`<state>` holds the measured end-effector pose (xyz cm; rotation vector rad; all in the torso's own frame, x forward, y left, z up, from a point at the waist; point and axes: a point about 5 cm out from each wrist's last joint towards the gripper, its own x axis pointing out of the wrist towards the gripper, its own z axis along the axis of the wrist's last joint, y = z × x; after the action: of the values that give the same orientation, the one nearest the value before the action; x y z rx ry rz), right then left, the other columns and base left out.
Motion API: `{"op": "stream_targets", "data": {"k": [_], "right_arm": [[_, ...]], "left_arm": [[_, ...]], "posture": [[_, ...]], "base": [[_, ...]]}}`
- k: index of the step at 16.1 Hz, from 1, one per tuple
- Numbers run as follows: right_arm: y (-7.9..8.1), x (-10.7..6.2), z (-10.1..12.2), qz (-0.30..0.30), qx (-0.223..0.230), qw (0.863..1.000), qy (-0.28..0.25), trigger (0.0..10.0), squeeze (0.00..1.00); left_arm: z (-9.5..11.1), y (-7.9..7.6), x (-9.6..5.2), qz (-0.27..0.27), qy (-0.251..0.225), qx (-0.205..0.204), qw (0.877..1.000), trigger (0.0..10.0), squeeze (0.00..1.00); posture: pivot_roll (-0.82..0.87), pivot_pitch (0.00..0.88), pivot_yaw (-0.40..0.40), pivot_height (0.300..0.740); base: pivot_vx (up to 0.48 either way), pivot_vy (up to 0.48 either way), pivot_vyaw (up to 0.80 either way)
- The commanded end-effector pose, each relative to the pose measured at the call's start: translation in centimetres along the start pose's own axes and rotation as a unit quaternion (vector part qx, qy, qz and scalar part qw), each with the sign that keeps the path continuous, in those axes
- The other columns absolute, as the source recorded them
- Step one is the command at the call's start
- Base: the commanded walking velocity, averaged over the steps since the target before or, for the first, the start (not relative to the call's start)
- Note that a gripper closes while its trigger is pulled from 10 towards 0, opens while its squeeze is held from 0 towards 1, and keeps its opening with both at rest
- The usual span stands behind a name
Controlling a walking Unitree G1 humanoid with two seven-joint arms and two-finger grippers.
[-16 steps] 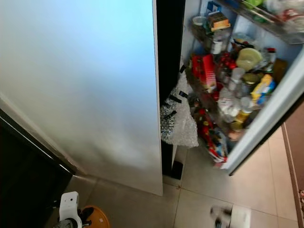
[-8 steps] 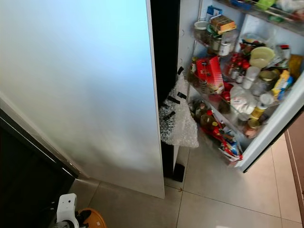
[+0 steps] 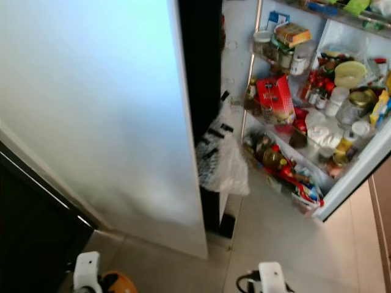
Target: Restocking fridge
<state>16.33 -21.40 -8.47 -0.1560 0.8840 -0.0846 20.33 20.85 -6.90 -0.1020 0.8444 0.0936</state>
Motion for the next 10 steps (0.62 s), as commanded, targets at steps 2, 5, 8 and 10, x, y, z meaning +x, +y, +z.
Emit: {"op": "stream_targets", "data": {"k": [2, 5, 8, 10], "right_arm": [[0.7, -0.4, -1.2, 0.004, 0.026, 1.0, 0.016, 10.0, 0.0], [0.5, -0.7, -2.2, -0.005, 0.063, 0.998, 0.029, 10.0, 0.0], [0.3, -0.7, -2.2, -0.016, 0.087, 0.996, 0.029, 10.0, 0.0], [0.4, -0.6, -1.8, -0.003, 0.073, 0.997, 0.021, 10.0, 0.0]], "left_arm": [[-0.5, 0.7, -0.2, 0.014, 0.012, 0.007, 1.0, 10.0, 0.0], [-0.7, 0.5, -0.2, 0.012, 0.013, 0.005, 1.0, 10.0, 0.0], [-0.7, 0.5, -0.2, 0.012, 0.013, 0.006, 1.0, 10.0, 0.0], [-0.7, 0.4, -0.2, 0.014, 0.014, 0.006, 1.0, 10.0, 0.0]], "posture": [[-0.03, 0.085, 0.07, 0.74], [-0.04, 0.083, 0.069, 0.74], [-0.04, 0.086, 0.069, 0.74], [-0.03, 0.08, 0.068, 0.74]], "base": [[0.0, -0.369, 0.0], [0.0, -0.368, 0.0], [0.0, -0.368, 0.0], [0.0, -0.369, 0.0]]}}
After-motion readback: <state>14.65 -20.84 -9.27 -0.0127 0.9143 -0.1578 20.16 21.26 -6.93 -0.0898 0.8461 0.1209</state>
